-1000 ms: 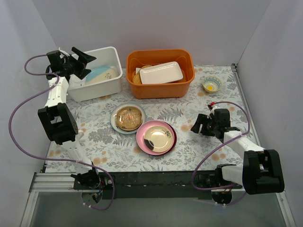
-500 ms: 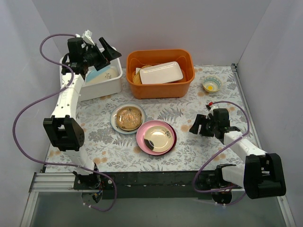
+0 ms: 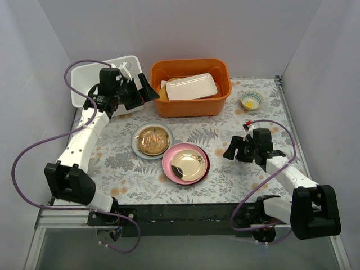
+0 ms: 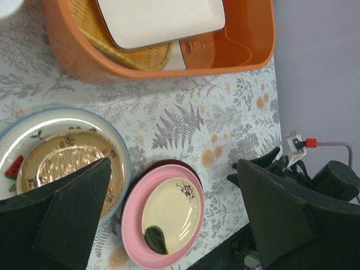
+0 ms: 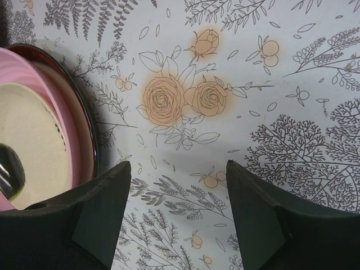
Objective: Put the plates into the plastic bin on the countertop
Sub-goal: Pick up the plate at the center of the board.
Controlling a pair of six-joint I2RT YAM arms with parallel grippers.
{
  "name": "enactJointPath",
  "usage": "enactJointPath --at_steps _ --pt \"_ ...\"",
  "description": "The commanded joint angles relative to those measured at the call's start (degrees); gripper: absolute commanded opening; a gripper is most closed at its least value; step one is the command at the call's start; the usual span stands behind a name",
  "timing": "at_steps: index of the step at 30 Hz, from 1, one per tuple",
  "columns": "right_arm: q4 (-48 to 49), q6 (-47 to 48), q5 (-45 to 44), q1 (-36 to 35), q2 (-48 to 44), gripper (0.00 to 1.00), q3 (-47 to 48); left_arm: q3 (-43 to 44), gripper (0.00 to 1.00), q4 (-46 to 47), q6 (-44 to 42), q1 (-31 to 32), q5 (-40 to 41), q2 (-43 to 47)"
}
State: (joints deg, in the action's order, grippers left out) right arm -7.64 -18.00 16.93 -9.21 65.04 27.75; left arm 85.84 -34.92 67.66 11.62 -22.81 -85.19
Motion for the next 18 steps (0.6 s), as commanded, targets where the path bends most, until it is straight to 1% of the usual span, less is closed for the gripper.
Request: enactJointPath --at_steps 1,3,7,11,16,18 --pt "-0.5 0.0 1.7 -0.8 -0.2 0.76 2.6 -5.8 0.92 -0.9 1.3 2.8 2.6 6.3" --pt "-0.4 -0.4 1.9 -0.9 -0.3 0.76 2.6 -8.3 0.91 -0.9 2.3 3.8 2.9 8.0" --pt "-0.4 -0.5 2.3 -1.3 0.4 0.75 2.7 -14.6 0.91 0.4 4.1 7.8 4.8 10.7" --pt "-0.5 -0.5 2.5 -1.8 0.4 0.76 2.8 -18.2 0.91 0.4 5.8 12.3 8.0 10.8" --pt "-0.6 -0.4 2.7 -2.1 0.8 0.75 2.8 -23.6 0.90 3.0 9.1 16.7 8.0 10.7" --pt "-0.6 -0.4 2.8 -2.1 0.9 0.75 2.7 -26.0 0.88 4.6 10.2 17.6 8.1 11.2"
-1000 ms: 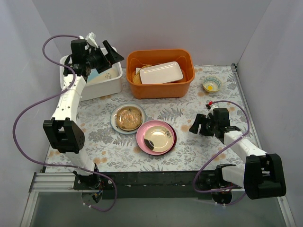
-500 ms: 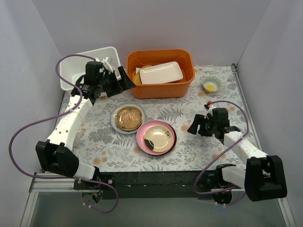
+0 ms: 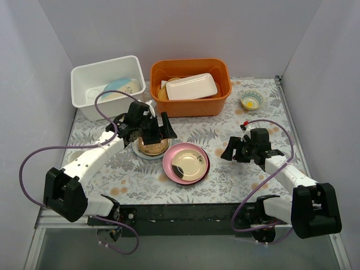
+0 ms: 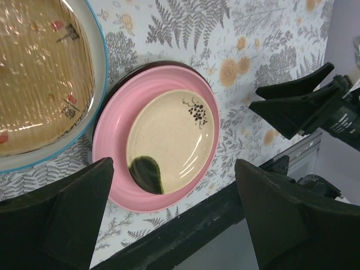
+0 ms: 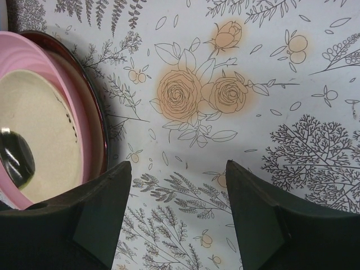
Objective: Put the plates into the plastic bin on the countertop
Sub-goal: Pick up the plate at the center of the board.
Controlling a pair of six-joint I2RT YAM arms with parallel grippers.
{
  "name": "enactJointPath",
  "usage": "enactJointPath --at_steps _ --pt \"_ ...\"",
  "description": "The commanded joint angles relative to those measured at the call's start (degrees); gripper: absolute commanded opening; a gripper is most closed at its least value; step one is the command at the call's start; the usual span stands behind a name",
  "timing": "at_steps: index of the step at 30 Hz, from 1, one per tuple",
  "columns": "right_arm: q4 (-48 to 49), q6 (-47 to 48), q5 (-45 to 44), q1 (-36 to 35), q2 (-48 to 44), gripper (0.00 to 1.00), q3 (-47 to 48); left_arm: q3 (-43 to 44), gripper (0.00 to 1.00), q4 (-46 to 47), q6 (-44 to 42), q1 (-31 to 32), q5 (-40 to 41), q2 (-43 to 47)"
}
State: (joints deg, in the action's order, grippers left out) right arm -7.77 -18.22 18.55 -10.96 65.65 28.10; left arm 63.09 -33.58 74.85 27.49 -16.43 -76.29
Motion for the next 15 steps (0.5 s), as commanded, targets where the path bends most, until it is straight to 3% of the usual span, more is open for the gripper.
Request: enactJointPath --at_steps 1,15 --pt "-0.4 -0.2 1.1 -0.5 0.3 0.75 2.2 -3.8 0.88 3.7 3.4 2.6 1.8 2.4" --pt "0.7 -0.2 2.0 -1.0 1.4 0.74 1.3 -9.6 0.81 8.7 8.0 9.5 3.3 -0.7"
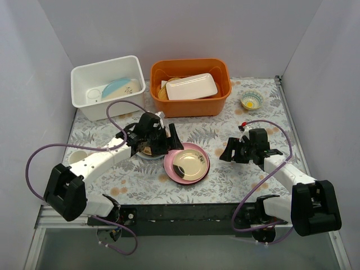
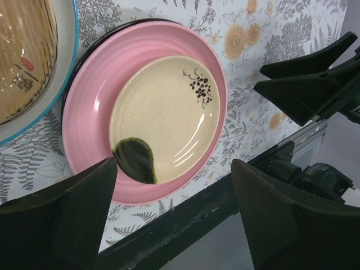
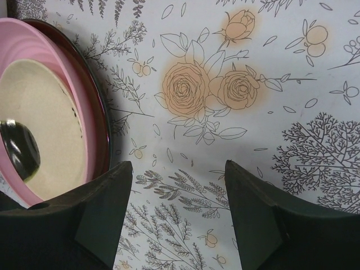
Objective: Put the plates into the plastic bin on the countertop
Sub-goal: Pick up the plate at the center of the board.
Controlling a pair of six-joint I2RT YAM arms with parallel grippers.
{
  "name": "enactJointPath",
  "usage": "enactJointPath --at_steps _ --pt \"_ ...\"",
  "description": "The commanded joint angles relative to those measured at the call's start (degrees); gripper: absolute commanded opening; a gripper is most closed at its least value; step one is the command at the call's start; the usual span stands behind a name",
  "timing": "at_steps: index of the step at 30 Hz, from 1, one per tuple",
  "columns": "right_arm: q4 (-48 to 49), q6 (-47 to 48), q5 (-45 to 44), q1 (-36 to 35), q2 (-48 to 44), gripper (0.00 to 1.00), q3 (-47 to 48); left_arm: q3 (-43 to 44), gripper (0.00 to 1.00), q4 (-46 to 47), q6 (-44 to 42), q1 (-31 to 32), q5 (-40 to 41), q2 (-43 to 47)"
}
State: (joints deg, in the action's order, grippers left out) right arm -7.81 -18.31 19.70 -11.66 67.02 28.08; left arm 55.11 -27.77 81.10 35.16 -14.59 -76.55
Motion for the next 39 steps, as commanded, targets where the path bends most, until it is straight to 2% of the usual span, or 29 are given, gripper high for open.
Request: enactJointPath --at_steps 1,7,24,35,38,39 --pt "0.7 0.0 0.8 -0.3 0.1 0.74 1.3 -1.7 0.81 3.1 2.1 2.6 1.7 -1.0" --pt "0.6 0.3 0.9 -0.3 0.3 0.74 1.1 -3.4 0.80 4.6 2.7 4.9 3.2 -2.6" --pt "1.0 0.8 1.1 -0.4 1.0 0.73 0.4 -8.5 0.79 8.5 3.7 5.7 3.3 -5.1" --pt "0.7 0.6 1.2 -0.4 1.4 0.73 0.6 -9.4 0.74 11.9 4.9 6.9 2.3 -7.8" --pt "0.7 0.6 1.3 -0.3 1.4 0.73 0.6 -9.6 0.67 12.7 5.2 7.2 2.3 -8.5" --pt "0.7 0.6 1.4 -0.3 1.4 0.73 0.6 -9.8 0.57 13.2 5.2 7.3 2.3 -8.7"
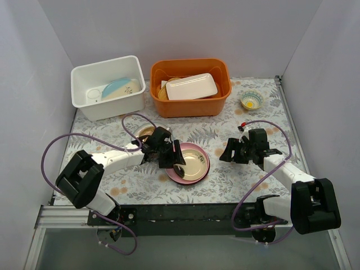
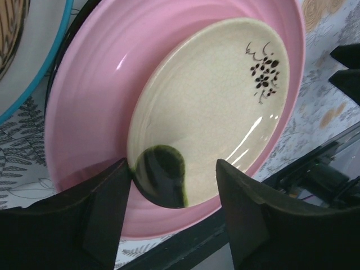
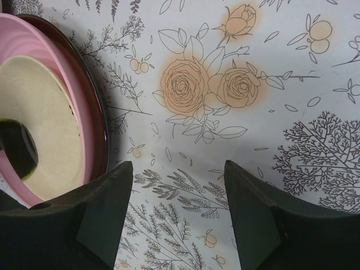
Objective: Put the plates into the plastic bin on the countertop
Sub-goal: Pick up the plate at the center of the board.
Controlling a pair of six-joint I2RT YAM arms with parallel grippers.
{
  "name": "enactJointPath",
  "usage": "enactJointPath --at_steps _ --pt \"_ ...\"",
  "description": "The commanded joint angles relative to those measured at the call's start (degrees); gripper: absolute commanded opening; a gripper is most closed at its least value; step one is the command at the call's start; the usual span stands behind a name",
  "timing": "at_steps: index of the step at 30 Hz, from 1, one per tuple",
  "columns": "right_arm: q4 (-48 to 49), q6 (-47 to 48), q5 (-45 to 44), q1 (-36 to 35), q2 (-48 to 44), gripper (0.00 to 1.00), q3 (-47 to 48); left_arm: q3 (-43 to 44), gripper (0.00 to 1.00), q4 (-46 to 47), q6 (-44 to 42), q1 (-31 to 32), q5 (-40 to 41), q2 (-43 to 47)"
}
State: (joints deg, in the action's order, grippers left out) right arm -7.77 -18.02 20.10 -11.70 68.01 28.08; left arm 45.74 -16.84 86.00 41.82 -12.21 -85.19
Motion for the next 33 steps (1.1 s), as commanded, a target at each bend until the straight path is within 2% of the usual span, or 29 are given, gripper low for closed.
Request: enactJointPath --at_steps 1,6,10,11,17,33 --pt "0.7 0.4 1.2 -0.3 0.4 0.73 0.6 -0.8 0.51 2.5 0.6 0.7 -0.3 -0.1" --pt "2.2 -1.0 3.5 -0.2 1.0 0.73 -0.3 -2.1 0.38 3.8 2.0 0.9 -0.8 0.5" --pt "3.3 -1.6 5.5 -0.3 1.3 0.73 -0.7 -3.4 0.22 3.9 2.6 0.9 -0.3 1.3" --pt "3.7 -1.8 6.3 -0.3 1.3 0.73 -0.7 -3.6 0.13 4.0 2.8 0.9 -0.1 1.6" --pt "4.8 -2.8 8.6 -0.2 -0.2 0.74 -0.8 -4.7 0.00 3.7 3.4 0.9 0.9 3.1" --pt "9.5 -6.1 14.4 -0.2 -2.0 0.74 -2.2 -0.8 0.00 -1.9 4.7 0.9 6.1 11.0"
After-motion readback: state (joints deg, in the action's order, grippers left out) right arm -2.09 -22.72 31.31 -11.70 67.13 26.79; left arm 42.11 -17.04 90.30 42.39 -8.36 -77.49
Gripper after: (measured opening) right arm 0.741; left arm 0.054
